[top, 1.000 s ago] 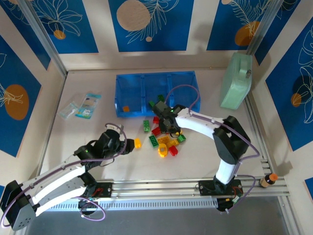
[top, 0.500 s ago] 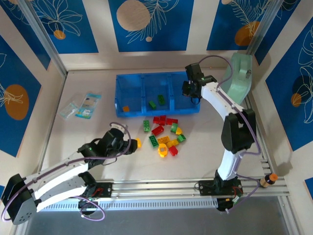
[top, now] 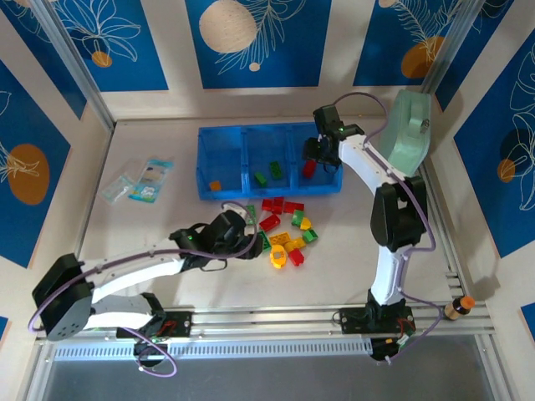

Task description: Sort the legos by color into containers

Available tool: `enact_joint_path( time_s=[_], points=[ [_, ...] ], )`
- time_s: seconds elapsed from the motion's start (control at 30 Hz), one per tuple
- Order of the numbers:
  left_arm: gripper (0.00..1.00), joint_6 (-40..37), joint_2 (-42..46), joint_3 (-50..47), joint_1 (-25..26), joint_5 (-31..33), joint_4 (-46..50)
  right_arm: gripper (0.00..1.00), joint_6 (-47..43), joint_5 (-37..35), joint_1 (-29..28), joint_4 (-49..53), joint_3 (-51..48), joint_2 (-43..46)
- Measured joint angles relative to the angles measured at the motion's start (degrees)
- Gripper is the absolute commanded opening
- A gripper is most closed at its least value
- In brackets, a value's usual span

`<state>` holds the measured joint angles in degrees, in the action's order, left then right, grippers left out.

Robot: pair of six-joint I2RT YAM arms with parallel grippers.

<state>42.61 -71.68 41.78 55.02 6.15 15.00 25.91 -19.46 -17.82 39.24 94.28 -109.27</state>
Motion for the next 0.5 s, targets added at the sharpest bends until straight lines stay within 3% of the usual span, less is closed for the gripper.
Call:
enact_joint_path(
  time_s=[0.23,0.5],
  points=[
    [0.58,4.8,-12.1,7.5,0.4,0.4,0.1,0.63,0.3,-1.3,-3.5,-2.9,-9.8,15.1],
    [0.51,9.7,-19.9,11.4,0.2,3.2,0.8,0.61,1.6,-1.4,-4.6,-5.2,-21.2,22.5]
  ],
)
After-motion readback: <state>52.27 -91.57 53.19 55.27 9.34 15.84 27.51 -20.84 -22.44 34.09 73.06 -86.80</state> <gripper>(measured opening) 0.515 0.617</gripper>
